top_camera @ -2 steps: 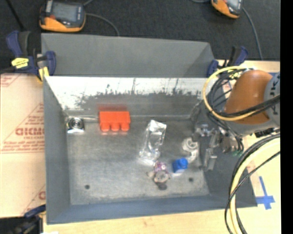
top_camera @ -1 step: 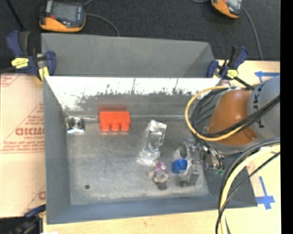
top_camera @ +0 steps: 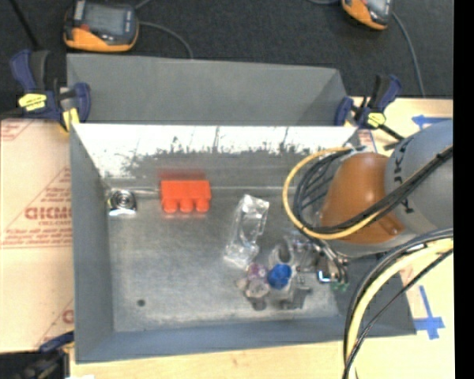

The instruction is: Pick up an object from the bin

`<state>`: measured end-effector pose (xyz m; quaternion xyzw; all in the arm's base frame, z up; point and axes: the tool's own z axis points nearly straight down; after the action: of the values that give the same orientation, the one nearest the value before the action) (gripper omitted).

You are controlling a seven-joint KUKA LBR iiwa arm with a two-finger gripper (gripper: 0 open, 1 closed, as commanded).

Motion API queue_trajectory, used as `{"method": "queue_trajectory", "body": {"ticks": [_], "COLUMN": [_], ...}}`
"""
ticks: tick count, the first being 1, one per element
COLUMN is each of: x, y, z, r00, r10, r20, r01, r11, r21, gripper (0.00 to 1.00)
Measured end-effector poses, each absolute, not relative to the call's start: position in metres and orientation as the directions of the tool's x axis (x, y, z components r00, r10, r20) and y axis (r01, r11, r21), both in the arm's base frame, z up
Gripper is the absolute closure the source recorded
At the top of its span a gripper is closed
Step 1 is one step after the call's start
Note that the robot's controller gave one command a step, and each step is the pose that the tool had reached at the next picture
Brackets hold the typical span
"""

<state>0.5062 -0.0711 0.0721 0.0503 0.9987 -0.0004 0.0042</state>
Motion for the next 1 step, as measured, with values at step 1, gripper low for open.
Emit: {"method": "queue_trajectory", "body": {"ticks": [1], "x": [0.5075], "y": [-0.0730], "z": [0.0738], "r00": [-0.995], "r10": [0.098], "r20": [-0.011], "r01": [0.098], "r11": [0.995], "r21": [-0.002], "gripper": [1.00]}}
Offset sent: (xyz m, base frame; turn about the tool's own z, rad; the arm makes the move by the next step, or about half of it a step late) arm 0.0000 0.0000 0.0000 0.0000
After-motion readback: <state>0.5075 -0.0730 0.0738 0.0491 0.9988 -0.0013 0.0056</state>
